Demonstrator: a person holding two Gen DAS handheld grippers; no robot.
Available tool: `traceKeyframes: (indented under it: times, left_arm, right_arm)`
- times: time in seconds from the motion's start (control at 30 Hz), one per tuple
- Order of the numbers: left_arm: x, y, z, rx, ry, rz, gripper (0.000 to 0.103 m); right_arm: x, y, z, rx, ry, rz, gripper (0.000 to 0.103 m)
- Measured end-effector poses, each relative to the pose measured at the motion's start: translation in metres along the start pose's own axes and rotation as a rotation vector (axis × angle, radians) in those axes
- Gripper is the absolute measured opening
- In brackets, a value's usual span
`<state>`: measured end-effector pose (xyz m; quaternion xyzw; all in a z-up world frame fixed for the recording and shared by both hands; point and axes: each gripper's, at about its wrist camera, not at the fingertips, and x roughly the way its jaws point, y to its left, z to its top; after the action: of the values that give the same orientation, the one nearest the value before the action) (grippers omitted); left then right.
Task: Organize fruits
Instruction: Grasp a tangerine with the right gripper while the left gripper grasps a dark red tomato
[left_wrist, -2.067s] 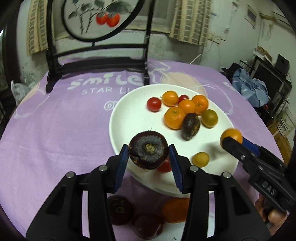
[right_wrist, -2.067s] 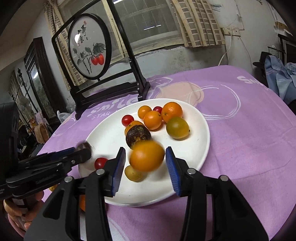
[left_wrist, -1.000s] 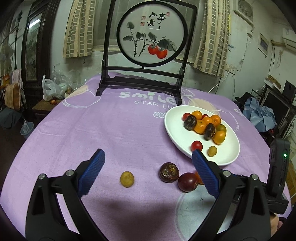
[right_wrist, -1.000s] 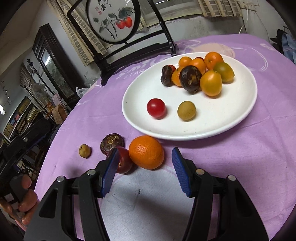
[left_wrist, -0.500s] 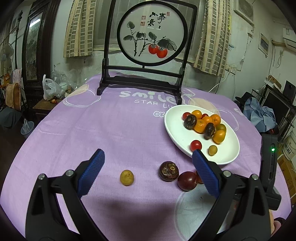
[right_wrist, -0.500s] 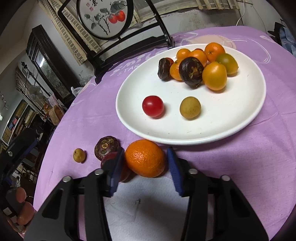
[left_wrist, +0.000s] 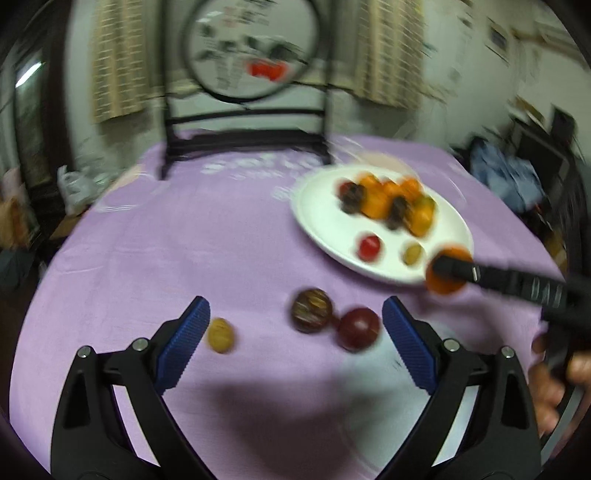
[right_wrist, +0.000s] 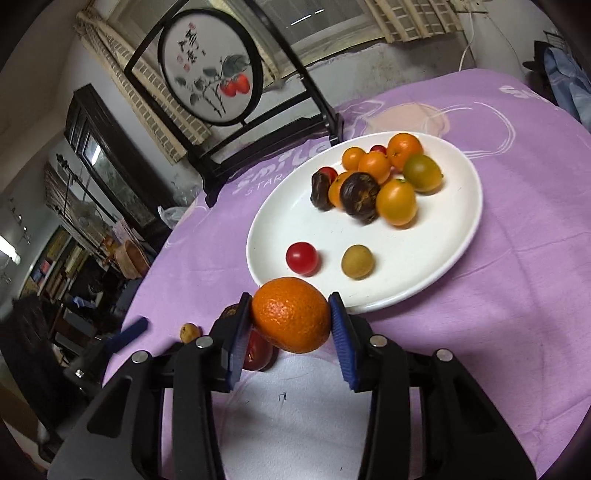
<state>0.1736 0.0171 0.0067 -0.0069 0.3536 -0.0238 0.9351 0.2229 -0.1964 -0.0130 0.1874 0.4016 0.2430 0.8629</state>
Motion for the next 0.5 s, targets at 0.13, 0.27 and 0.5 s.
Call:
traceKeyframes:
  times: [0.13, 0.27, 0.5]
  left_arm:
    - [0.010, -0.025, -0.010, 0.112, 0.037, -0.045, 0.069]
    - [0.019, -0.035, -0.016, 0.158, 0.064, -0.065, 0.056]
    - [0.032, -0.046, -0.022, 0.206, 0.079, -0.073, 0.045]
  right_arm:
    - [-0.002, -0.004, 0.000, 0.007, -0.001, -0.011, 0.042]
    - [-0.002, -0.005, 0.000, 0.014, 0.000, -0.013, 0.042]
    - [-0.002, -0.002, 0.001, 0.009, -0.001, -0.015, 0.042]
